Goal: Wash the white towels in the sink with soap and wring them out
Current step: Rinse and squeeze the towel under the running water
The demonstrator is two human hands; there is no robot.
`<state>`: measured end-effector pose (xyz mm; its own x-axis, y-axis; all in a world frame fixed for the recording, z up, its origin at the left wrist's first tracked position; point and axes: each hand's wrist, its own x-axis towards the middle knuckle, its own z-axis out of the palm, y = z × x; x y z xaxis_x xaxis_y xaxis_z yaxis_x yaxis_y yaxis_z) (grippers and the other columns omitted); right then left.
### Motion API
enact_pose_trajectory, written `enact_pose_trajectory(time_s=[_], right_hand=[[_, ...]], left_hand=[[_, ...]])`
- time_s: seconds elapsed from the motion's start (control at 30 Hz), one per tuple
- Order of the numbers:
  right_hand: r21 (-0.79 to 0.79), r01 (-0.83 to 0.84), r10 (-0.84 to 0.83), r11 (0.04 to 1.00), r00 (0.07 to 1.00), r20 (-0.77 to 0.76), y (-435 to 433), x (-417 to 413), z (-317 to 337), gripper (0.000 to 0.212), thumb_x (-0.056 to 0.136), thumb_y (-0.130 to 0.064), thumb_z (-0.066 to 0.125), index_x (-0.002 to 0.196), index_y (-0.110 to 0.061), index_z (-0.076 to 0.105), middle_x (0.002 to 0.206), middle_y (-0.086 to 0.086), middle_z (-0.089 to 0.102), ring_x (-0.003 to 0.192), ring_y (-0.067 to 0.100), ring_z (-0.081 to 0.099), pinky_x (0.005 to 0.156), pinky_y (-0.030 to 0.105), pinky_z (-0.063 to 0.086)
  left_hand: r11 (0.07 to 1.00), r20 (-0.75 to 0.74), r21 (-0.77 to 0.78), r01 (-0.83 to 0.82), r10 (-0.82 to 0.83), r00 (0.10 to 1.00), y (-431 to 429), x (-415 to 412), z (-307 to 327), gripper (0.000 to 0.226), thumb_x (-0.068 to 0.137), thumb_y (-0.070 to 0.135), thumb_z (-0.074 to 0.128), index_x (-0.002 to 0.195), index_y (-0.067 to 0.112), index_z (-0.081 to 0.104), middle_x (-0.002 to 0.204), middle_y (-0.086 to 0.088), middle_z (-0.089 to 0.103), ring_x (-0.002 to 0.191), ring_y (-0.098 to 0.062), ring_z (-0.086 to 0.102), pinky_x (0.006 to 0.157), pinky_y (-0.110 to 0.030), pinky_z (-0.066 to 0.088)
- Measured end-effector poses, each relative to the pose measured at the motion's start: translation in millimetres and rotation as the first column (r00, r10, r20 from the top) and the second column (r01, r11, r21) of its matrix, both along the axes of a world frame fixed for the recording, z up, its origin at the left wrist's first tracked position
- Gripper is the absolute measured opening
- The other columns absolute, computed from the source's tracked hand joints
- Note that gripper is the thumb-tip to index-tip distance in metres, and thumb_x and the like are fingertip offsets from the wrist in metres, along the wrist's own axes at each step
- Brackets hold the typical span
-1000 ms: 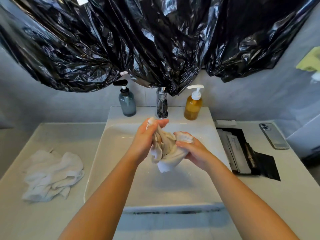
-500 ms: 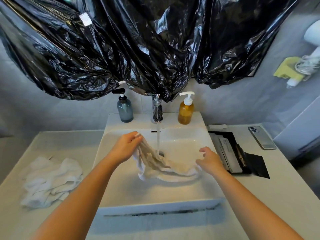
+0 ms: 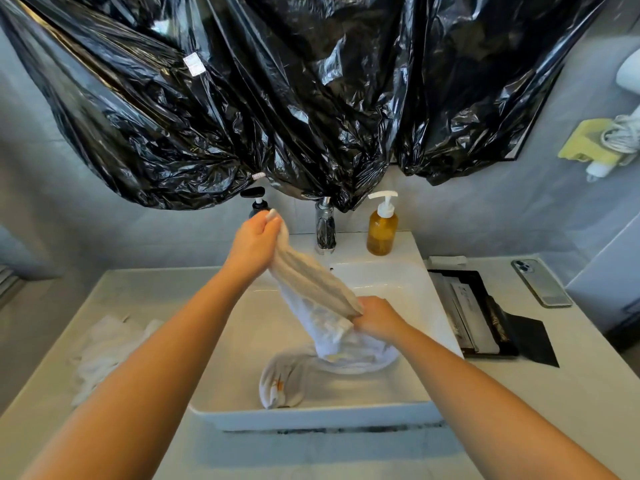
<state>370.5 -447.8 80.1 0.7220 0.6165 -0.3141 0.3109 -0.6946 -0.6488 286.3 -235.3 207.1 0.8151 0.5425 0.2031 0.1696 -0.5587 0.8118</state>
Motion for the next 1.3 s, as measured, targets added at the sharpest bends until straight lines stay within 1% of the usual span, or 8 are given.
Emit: enact_pose_trajectory(time_s=[0.1,0.17,0.23,0.37,0.6,0.77,1.07,1.3], right_hand=[[-0.032,0.017,-0.019,0.999,0.998,-0.059,-5,13,9,0.017,0.087,-0.018,0.062,0.100,-0.008,0.068,0.083,0.005,0.062,0.075,0.022,0.057,0.060,0.026,0.039],[-0.101,-0.040,0.031,0.994,0.995,-0.090,-4,12,10,0.021,0.086,-0.018,0.064,0.104,-0.008,0.068,0.087,0.005,0.063,0.074,0.020,0.057,0.060,0.026,0.041],[-0.150,-0.090,0.079,0.985,0.994,-0.077,0,6,2,0.030,0.086,-0.019,0.066,0.115,-0.012,0.064,0.105,0.008,0.065,0.087,0.021,0.059,0.072,0.030,0.047],[-0.225,-0.207,0.256,0.952,0.942,0.217,5,-20,-13,0.054,0.089,-0.022,0.065,0.140,-0.025,0.047,0.138,0.001,0.046,0.122,0.025,0.047,0.103,0.038,0.038],[-0.222,-0.501,0.547,0.837,0.777,0.310,11,-54,-45,0.034,0.093,-0.018,0.059,0.127,-0.019,0.062,0.127,0.004,0.054,0.113,0.024,0.051,0.098,0.040,0.042],[-0.273,-0.548,0.612,0.791,0.723,0.321,38,-63,-58,0.055,0.094,-0.022,0.059,0.146,-0.027,0.042,0.150,0.006,0.039,0.128,0.029,0.044,0.102,0.043,0.043],[-0.213,-0.572,0.607,0.793,0.705,0.366,76,-80,-83,0.056,0.088,-0.022,0.066,0.140,-0.020,0.046,0.141,0.012,0.051,0.132,0.034,0.044,0.099,0.049,0.041],[-0.577,-0.601,0.791,0.553,0.597,0.137,69,-56,-40,0.015,0.092,-0.030,0.053,0.092,-0.020,0.064,0.078,-0.002,0.054,0.077,0.021,0.053,0.074,0.035,0.042]], left_hand=[[0.967,-0.313,0.239,0.091,-0.012,0.950,18,-13,-40,0.028,0.101,0.038,0.048,0.087,0.014,0.049,0.086,-0.007,0.059,0.088,-0.031,0.057,0.068,-0.035,0.037],[0.933,-0.579,0.228,0.278,-0.099,0.809,16,-26,-73,0.058,0.086,0.059,0.064,0.125,0.019,0.048,0.124,-0.005,0.059,0.114,-0.029,0.057,0.088,-0.038,0.046],[0.872,-0.764,0.208,0.443,-0.138,0.630,6,-37,-110,0.095,0.072,0.072,0.068,0.146,0.026,0.031,0.143,-0.003,0.046,0.126,-0.026,0.050,0.102,-0.040,0.041],[0.725,-0.875,0.341,0.598,0.013,0.484,-9,-53,-169,0.092,0.070,0.074,0.066,0.145,0.031,0.033,0.142,-0.005,0.036,0.130,-0.027,0.037,0.107,-0.044,0.032],[0.979,-0.648,-0.089,0.182,-0.196,0.736,13,-42,-173,0.029,0.080,0.026,0.074,0.102,0.014,0.060,0.104,-0.007,0.063,0.095,-0.024,0.058,0.083,-0.034,0.049],[0.859,-0.502,-0.483,-0.171,-0.112,0.858,24,-48,-178,0.013,0.092,0.018,0.058,0.101,0.011,0.052,0.101,-0.014,0.057,0.083,-0.023,0.053,0.067,-0.031,0.047],[0.875,-0.558,-0.458,-0.155,-0.147,0.817,43,-37,-171,0.008,0.094,0.016,0.045,0.092,0.015,0.052,0.091,-0.008,0.052,0.077,-0.020,0.048,0.064,-0.029,0.040],[0.977,-0.461,-0.207,0.054,-0.146,0.875,56,-35,-165,0.008,0.093,0.011,0.052,0.094,0.010,0.059,0.088,-0.006,0.060,0.077,-0.017,0.055,0.065,-0.023,0.043]])
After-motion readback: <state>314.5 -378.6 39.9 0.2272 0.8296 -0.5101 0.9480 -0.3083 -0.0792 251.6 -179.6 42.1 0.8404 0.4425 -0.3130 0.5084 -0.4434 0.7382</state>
